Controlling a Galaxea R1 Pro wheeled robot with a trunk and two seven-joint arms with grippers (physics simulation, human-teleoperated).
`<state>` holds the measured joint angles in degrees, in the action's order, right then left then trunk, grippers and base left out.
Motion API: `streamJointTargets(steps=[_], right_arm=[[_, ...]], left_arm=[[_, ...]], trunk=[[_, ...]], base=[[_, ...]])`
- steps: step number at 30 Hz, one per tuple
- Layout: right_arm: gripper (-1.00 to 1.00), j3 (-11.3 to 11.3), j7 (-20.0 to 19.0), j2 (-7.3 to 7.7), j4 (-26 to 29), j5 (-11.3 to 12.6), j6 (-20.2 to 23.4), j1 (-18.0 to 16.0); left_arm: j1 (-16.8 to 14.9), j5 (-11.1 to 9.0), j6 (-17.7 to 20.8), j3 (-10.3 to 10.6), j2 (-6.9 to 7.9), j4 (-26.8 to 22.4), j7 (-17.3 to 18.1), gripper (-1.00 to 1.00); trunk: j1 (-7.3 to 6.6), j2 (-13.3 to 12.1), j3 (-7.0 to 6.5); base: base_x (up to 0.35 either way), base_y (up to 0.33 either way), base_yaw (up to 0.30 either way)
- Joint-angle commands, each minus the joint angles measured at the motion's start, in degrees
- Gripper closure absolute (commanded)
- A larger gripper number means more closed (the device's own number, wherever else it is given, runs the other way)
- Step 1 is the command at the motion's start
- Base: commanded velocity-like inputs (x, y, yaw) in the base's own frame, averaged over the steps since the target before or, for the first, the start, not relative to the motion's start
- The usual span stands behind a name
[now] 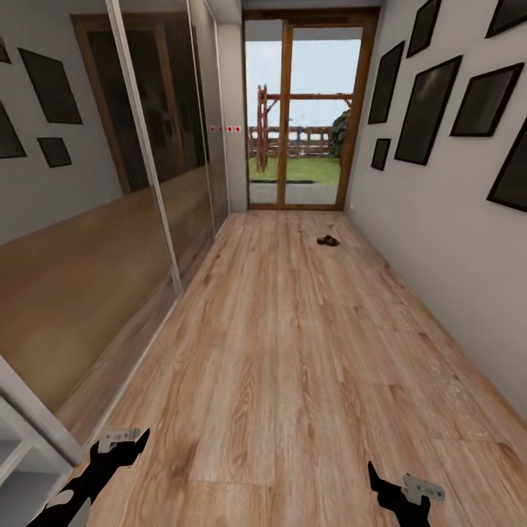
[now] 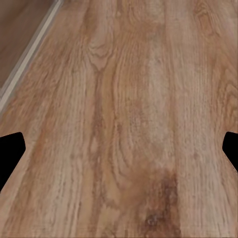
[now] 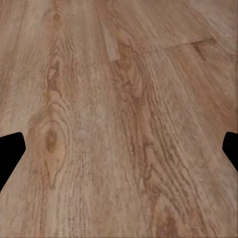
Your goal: Pick up the two gym shoes and the two sandals from the corridor floor and place them onto the hallstand (shoe rack) in the corridor, making sure they are on the rack and not on the floor. Arrange them so the two gym shoes are next to each other and the two sandals are next to each other.
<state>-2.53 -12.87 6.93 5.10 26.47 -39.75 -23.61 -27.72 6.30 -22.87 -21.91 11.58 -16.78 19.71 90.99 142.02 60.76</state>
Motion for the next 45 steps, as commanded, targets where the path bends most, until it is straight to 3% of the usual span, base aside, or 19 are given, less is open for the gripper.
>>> streamJointTargets(steps=[1, 14, 29, 45], right_arm=[[-1.0, -0.3, -0.4, 0.18, -0.1, 0.5, -0.2, 0.0], [-1.0, -0.4, -0.4, 0.65, -0.2, 0.5, -0.2, 0.0], [-1.0, -0.2, -0.3, 3.72, -0.3, 0.7, -0.3, 0.0], [-1.0, -0.3, -0.4, 3.96, -0.3, 0.6, -0.2, 0.0]], left_arm=[[-0.1, 0.6, -0.2, -0.5, -0.07, 0.1, 0.3, -1.0], [-0.1, 0.6, -0.2, -0.5, -0.16, 0.1, 0.2, -1.0], [-0.1, 0.6, -0.2, -0.5, -0.18, 0.1, 0.2, -1.0], [-0.1, 0.6, -0.2, -0.5, -0.17, 0.0, 0.2, -1.0]], trunk=[[0.02, 0.0, 0.05], [0.02, 0.0, 0.05], [0.02, 0.0, 0.05], [0.02, 0.0, 0.05]], base=[[0.339, 0.0, 0.0], [0.339, 0.0, 0.0], [0.339, 0.0, 0.0], [0.339, 0.0, 0.0]])
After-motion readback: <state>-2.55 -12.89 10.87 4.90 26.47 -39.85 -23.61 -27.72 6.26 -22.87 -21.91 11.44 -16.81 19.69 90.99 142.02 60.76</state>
